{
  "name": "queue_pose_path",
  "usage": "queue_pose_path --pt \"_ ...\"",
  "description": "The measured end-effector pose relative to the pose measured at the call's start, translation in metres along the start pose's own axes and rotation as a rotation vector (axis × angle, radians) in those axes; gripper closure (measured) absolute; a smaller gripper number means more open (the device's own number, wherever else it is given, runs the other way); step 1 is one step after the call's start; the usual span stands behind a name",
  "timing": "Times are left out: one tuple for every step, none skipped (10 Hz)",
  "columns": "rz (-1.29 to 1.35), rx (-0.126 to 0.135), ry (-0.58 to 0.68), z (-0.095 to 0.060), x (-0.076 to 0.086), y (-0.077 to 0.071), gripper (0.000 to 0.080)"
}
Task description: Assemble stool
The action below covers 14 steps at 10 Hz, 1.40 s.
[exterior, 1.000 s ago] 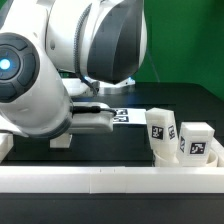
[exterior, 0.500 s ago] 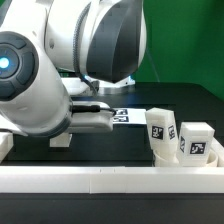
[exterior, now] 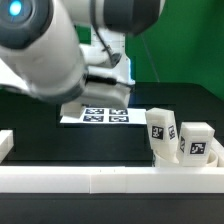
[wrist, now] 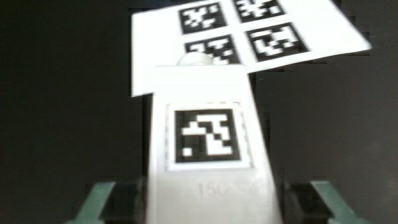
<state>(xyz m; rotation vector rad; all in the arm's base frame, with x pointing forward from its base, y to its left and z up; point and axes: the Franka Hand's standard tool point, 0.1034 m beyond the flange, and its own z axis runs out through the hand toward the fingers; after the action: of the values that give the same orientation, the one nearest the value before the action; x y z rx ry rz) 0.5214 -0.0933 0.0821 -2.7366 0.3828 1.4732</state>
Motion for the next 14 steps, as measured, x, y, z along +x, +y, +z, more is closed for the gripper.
queue_pose_path --pt "0.002 0.0 0.015 0.0 0.004 0.0 0.0462" --pt "0.002 0.0 0.015 0.0 0.004 0.001 0.0462" --pt "0.011 0.004 0.041 -0.001 0.009 0.0 0.0462" --pt "0.034 0.014 0.171 -0.009 0.021 -0.005 0.0462" --pt "0.049 0.027 0.236 -0.013 0.007 -0.014 0.0462" --pt "0.079 0.039 0.263 -0.015 -0.004 -0.021 0.0462" --pt "0.101 0.056 0.343 -0.027 -0.006 -0.033 0.0462" --pt "0.115 0.077 0.379 -0.033 -0.019 -0.043 0.0462" --pt "0.132 0.089 0.445 -0.042 -0.022 -0.048 0.0462" --pt "0.122 0.097 0.538 -0.046 -0.018 -0.052 0.0462" --pt "0.118 0.104 0.574 -0.043 -0.018 -0.054 0.0462" --pt "0.113 0.113 0.652 -0.049 -0.014 -0.058 0.0462" --pt "0.111 0.122 0.706 -0.05 -0.014 -0.062 0.0462" --pt "0.135 0.151 0.8 -0.051 -0.019 -0.076 0.0462"
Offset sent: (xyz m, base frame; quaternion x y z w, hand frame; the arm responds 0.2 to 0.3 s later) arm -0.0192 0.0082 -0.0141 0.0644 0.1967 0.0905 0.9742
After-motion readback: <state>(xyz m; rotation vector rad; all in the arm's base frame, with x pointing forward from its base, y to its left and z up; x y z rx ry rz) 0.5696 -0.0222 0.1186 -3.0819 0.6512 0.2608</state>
